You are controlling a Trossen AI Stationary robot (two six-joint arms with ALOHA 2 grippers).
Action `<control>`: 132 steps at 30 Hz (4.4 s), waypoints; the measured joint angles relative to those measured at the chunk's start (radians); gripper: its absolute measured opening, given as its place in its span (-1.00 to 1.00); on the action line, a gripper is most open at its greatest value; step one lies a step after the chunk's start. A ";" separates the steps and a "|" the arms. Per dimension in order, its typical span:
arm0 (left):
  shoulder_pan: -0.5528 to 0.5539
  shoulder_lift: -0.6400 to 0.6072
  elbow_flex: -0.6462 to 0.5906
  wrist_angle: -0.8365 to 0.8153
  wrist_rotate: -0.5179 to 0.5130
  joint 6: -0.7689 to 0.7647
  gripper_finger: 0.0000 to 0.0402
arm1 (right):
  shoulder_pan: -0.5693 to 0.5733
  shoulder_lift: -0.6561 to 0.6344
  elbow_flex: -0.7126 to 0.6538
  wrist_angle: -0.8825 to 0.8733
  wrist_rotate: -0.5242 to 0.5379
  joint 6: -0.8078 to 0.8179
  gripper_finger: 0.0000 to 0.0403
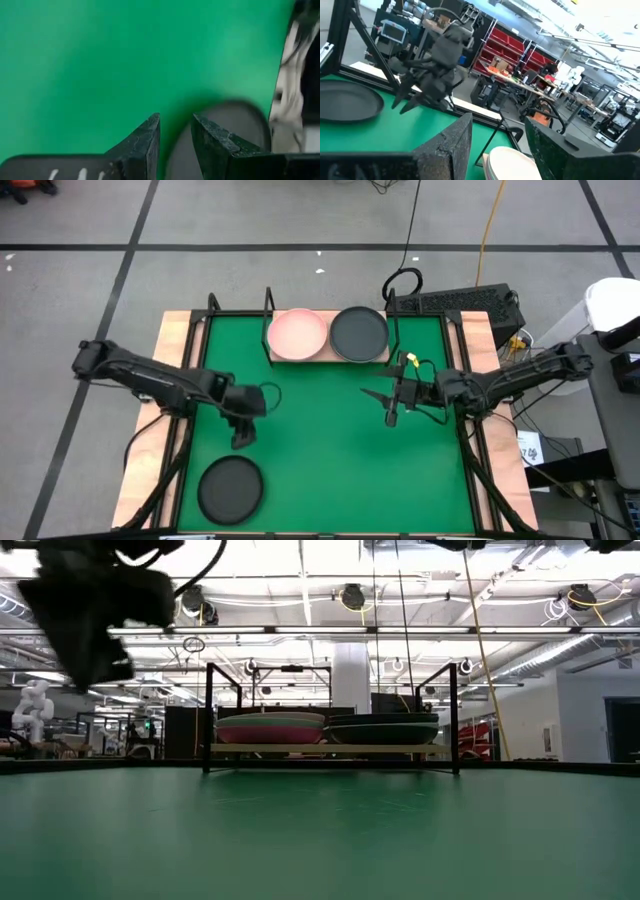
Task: Place and stack plates onto a shelf
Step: Stack the black plate on top of the light pink plate on the shelf, then return to Home Position
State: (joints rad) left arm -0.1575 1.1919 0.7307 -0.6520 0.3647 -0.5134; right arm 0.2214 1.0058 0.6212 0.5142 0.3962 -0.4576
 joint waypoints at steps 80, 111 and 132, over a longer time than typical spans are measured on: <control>1.005 0.695 1.079 -0.363 -0.098 0.855 -0.79 | 0.001 0.000 0.000 -0.079 0.000 0.019 -0.18; 0.723 0.047 1.071 -0.253 -0.081 0.759 -0.97 | -0.145 -0.385 0.000 -0.278 -0.204 0.132 -0.67; 0.184 -0.666 -0.008 0.415 -0.381 0.477 -0.99 | -0.187 -0.656 -0.097 -0.562 -0.404 0.352 -1.00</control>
State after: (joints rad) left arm 0.0262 0.5255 0.7223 -0.2375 -0.0158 -0.0359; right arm 0.0341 0.3497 0.5239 -0.0480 -0.0082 -0.1054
